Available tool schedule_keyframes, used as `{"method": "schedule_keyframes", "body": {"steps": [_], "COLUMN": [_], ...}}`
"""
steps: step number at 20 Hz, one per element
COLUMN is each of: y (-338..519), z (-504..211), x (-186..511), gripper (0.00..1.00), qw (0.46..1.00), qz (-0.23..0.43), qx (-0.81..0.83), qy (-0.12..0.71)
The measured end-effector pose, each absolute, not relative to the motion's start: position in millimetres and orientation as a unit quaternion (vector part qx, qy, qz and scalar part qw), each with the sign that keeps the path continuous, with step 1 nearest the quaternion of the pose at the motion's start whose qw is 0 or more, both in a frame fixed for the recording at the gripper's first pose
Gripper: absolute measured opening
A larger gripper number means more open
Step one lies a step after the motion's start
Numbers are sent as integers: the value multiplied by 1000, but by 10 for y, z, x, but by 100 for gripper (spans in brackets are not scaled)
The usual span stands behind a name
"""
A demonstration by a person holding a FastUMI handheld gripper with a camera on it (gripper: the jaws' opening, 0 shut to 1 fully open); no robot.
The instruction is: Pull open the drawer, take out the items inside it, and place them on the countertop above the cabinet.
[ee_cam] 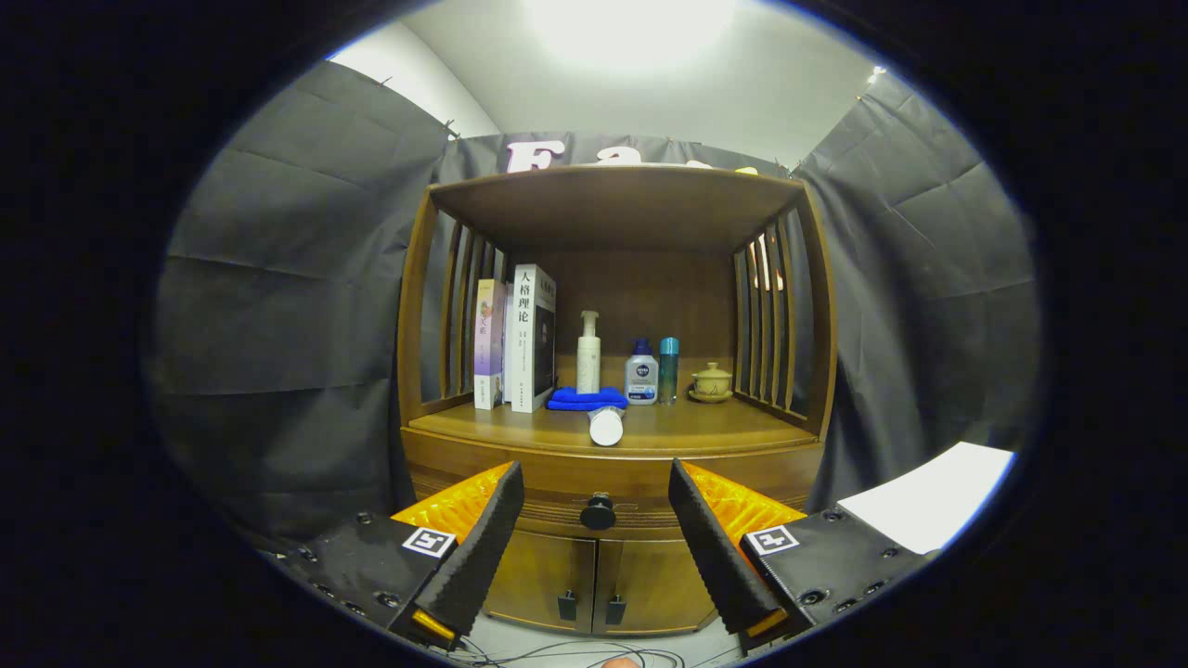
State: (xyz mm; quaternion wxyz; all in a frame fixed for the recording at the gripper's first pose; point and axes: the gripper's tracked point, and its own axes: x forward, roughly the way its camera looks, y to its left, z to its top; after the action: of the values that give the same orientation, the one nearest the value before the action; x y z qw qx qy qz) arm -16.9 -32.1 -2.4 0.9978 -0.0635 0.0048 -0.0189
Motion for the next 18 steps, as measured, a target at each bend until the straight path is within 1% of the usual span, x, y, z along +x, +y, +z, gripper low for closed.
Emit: {"method": "schedule_keyframes", "body": {"steps": [6,15,18], "y": [-186,-216,-209], "z": [177,321,297], "x": [-527,-590,-591], "gripper": [98,98,98], "qw": [997,999,999], "qz": [-4,1,8], "qx": [-73,-45,-35], "qy": [-19,-23,-8]}}
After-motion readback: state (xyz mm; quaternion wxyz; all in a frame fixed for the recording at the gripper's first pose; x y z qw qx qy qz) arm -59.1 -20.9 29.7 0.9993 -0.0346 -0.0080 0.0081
